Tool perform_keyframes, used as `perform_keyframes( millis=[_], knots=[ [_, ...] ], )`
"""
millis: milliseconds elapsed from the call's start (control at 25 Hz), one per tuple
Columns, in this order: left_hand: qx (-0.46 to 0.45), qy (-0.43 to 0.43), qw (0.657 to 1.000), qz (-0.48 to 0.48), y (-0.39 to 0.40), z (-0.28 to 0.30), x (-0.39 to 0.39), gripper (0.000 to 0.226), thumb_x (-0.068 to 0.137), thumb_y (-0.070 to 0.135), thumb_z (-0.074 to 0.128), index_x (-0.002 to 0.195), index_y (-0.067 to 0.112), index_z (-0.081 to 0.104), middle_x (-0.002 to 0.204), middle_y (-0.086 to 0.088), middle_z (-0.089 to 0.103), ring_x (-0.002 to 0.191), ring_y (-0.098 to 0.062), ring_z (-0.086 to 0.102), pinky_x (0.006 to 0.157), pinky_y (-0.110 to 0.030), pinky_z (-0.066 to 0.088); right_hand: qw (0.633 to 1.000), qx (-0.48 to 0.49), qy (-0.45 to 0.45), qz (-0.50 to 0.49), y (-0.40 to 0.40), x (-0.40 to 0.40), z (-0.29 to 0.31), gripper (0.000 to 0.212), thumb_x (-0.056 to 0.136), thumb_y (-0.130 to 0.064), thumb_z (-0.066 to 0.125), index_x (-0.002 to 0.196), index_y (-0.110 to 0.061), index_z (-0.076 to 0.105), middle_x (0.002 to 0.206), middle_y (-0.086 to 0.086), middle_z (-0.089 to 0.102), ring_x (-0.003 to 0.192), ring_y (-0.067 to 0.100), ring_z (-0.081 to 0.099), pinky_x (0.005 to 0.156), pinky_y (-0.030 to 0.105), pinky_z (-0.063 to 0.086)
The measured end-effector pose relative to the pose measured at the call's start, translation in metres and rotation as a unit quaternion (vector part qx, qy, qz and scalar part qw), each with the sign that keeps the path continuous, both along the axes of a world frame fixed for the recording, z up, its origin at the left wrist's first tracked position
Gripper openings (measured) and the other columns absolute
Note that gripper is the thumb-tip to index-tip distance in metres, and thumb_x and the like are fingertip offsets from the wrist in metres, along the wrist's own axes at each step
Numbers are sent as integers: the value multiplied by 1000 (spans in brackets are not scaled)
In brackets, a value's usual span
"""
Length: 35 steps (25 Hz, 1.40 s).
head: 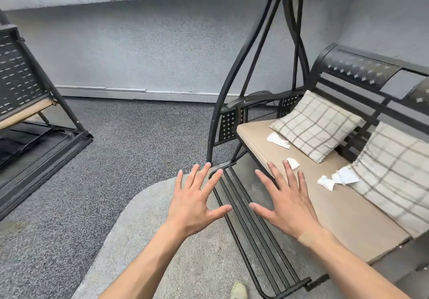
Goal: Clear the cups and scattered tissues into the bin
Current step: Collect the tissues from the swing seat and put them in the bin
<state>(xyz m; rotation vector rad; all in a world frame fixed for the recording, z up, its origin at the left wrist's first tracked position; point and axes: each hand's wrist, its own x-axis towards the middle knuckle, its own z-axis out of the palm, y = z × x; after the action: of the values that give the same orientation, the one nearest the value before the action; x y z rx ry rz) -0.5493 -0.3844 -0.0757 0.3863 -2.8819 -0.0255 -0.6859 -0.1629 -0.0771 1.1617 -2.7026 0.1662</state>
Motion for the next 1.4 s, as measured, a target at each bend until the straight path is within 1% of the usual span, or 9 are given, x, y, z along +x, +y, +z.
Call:
perform_keyframes(
  millis=[160,320,480,680,840,960,1120,1240,1400],
  knots=[
    [-8,-15,1000,-6,-48,7,-81,89,74,92,15,149,48,-2,162,7,-1,149,-19,-4,117,-54,-3,1000,-15,-23,-12,-46,-73,3,82,79,-85,19,148,-45,1,161,-2,-4,144,24,-21,116,56,-2],
    [-2,-20,999,-42,-81,15,-158,89,75,92,15,148,49,-7,161,8,-7,148,-19,-8,117,-54,-5,998,-15,-31,-49,-70,-135,13,83,77,-87,15,148,-47,-3,160,-3,-9,143,23,-25,116,54,-5],
    [2,-17,996,-88,-105,12,-238,88,75,91,14,148,49,-7,162,7,-6,148,-19,-8,117,-52,-7,994,-2,-34,-105,-76,-189,13,84,77,-86,11,149,-45,-1,160,-2,-9,142,23,-26,116,56,-2],
    [17,-6,984,-176,-132,-1,-345,88,76,91,16,149,47,-7,161,7,-2,149,-18,-4,118,-52,-4,978,7,-44,-203,-85,-247,-3,83,77,-86,11,149,-44,3,161,-3,-6,143,24,-23,116,54,-3],
    [21,-9,965,-263,-158,-7,-426,88,77,89,20,150,46,-3,162,6,3,149,-19,1,118,-53,0,952,6,-53,-301,-105,-285,-9,82,78,-85,14,148,-45,2,161,-2,-7,143,24,-25,116,55,-2],
    [18,-26,945,-327,-169,-9,-475,88,78,89,20,151,43,2,162,4,8,149,-21,4,118,-54,3,931,-5,-61,-360,-119,-300,-8,82,78,-85,16,149,-44,6,161,-2,-4,143,23,-24,116,53,-5],
    [19,-28,910,-414,-161,-11,-529,86,79,86,25,150,39,18,160,2,21,146,-24,18,116,-55,14,891,-20,-61,-448,-124,-304,-7,82,78,-84,17,148,-44,7,161,-2,-3,144,24,-21,116,54,-2],
    [38,-43,883,-467,-139,-20,-555,86,79,87,24,151,41,12,161,4,17,147,-24,13,118,-54,9,859,-25,-64,-507,-114,-298,-9,81,79,-83,20,149,-42,10,161,-1,1,145,27,-16,116,54,1],
    [39,-53,859,-508,-103,-31,-580,86,78,86,23,151,43,8,161,7,12,148,-19,7,119,-50,3,827,-34,-72,-556,-94,-291,-16,81,79,-83,21,149,-42,10,161,0,0,145,28,-15,116,55,1]
  ],
)
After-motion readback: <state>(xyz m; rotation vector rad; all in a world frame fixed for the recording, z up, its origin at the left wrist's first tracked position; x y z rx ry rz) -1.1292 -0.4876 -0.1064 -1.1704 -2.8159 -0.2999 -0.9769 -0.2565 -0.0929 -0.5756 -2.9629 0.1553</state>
